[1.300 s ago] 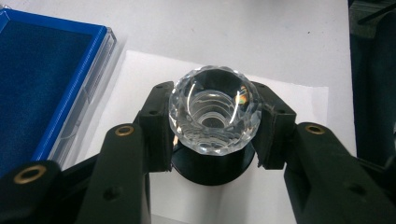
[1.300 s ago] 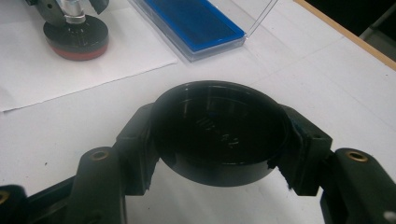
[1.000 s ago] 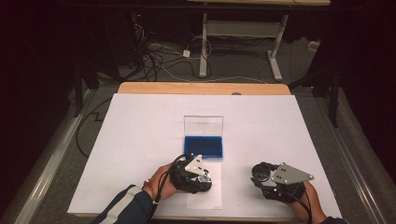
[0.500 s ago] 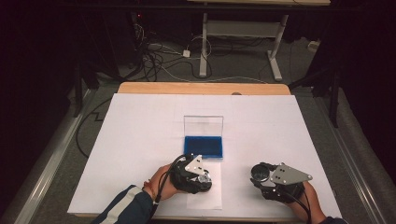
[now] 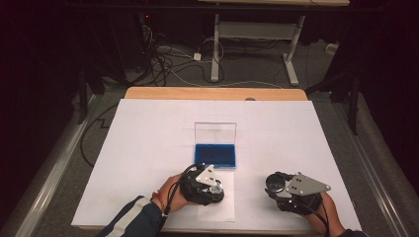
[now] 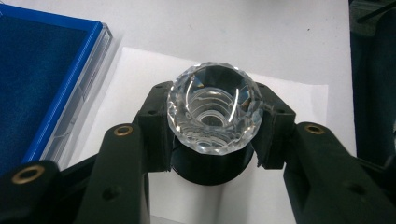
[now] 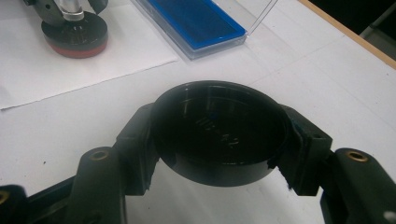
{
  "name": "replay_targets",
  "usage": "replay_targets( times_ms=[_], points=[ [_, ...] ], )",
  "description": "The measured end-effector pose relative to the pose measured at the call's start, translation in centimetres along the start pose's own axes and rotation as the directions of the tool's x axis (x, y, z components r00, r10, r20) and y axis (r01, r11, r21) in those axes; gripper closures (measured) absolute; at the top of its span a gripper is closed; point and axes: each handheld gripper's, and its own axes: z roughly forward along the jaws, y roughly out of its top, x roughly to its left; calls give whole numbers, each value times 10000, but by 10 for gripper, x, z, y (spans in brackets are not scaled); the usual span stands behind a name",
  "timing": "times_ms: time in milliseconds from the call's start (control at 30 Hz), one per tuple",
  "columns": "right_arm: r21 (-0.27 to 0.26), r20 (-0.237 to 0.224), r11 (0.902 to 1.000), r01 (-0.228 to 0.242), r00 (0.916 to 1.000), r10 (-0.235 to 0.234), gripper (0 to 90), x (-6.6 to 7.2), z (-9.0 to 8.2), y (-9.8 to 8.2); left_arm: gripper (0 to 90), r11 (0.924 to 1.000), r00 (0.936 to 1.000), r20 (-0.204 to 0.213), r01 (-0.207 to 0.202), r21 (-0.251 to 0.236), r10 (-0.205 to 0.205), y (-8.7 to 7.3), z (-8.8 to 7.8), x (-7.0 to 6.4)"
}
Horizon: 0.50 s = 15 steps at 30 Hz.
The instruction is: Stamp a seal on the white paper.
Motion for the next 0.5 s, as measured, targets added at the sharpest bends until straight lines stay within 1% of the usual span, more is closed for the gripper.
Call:
replay_targets(
  times_ms=[300, 500],
  points=[
    [24, -88, 10000, 28, 10000, -27, 382, 0, 0, 0, 540, 9997, 9999, -118, -112, 207, 115, 2, 0, -1],
    [33, -89, 10000, -8, 10000, 8, 382, 0, 0, -1, 540, 9998, 9999, -89, -90, 189, 92, 2, 0, 0]
  ],
)
